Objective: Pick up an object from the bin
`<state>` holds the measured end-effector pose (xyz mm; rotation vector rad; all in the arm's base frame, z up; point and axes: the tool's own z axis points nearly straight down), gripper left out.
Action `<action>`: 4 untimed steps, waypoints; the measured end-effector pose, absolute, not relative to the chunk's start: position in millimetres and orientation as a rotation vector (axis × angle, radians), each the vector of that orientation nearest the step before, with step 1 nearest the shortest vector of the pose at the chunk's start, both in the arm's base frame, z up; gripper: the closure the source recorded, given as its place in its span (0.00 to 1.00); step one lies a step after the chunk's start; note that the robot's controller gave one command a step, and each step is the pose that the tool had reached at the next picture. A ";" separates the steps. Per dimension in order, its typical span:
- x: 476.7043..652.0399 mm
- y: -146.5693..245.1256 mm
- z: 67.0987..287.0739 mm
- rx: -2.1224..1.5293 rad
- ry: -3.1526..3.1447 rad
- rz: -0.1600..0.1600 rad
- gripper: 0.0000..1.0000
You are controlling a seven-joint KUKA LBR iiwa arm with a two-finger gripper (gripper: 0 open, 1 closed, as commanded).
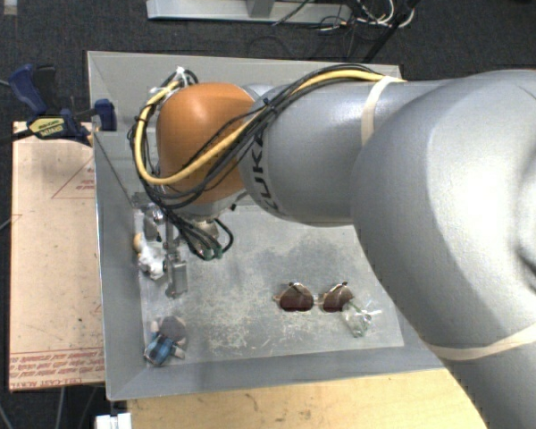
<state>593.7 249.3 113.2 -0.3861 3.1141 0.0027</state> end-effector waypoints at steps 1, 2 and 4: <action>602.4 251.8 64.2 -0.186 3.092 0.024 0.00; 601.8 250.9 76.4 -0.919 2.981 0.008 1.00; 602.1 251.1 77.3 -0.918 2.983 0.008 1.00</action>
Offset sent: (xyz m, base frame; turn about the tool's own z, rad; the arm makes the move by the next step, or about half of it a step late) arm 0.0027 -0.0008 -0.0432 -0.3567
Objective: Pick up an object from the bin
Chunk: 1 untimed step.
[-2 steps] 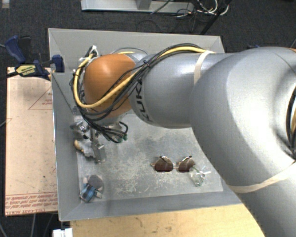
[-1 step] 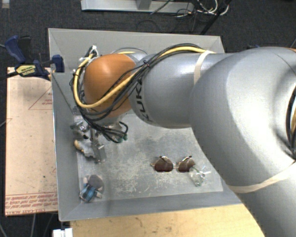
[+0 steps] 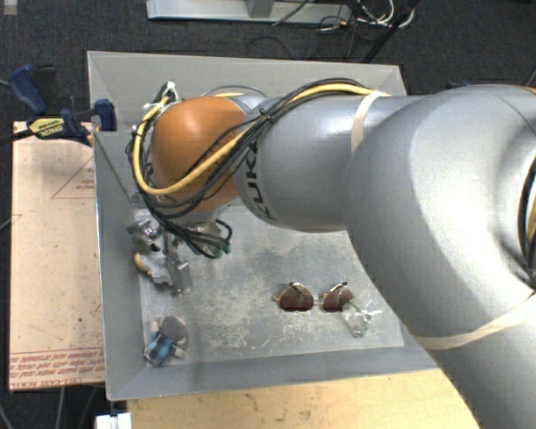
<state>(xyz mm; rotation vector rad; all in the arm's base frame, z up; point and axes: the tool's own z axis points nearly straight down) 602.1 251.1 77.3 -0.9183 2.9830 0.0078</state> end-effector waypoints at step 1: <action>602.3 251.0 82.3 -0.919 2.989 0.005 1.00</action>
Offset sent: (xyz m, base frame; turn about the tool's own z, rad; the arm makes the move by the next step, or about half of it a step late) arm -0.0001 0.0001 0.0029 0.0000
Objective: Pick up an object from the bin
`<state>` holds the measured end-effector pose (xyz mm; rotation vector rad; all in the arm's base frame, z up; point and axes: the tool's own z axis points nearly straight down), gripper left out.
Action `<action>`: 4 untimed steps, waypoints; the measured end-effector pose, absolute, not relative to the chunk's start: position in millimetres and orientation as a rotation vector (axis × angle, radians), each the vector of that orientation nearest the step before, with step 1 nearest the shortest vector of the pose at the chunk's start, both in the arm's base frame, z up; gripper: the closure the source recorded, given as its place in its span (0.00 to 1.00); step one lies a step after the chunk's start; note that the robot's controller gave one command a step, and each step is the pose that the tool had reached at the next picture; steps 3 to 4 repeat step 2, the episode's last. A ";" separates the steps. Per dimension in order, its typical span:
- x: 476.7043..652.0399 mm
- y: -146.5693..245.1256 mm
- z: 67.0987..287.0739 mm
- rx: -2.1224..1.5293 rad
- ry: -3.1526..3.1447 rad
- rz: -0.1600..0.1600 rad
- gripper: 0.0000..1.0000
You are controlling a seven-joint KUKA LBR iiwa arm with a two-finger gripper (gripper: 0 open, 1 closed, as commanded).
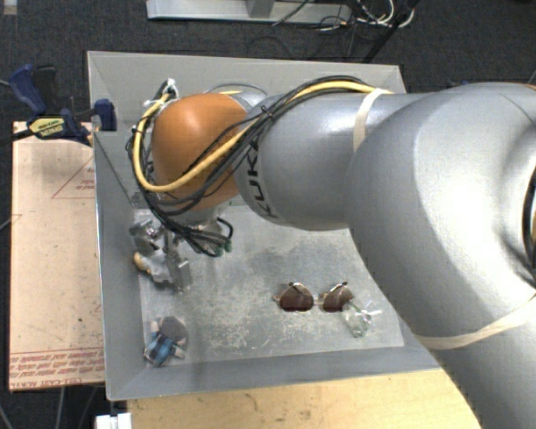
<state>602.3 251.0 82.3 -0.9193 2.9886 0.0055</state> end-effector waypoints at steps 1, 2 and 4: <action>602.6 250.2 89.3 -0.921 2.992 0.001 1.00; 602.8 249.5 94.4 -0.921 2.997 -0.002 1.00; 602.8 249.5 94.4 -0.921 2.997 -0.002 1.00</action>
Offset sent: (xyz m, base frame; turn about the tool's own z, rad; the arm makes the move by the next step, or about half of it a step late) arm 0.0000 0.0000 0.0223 0.0000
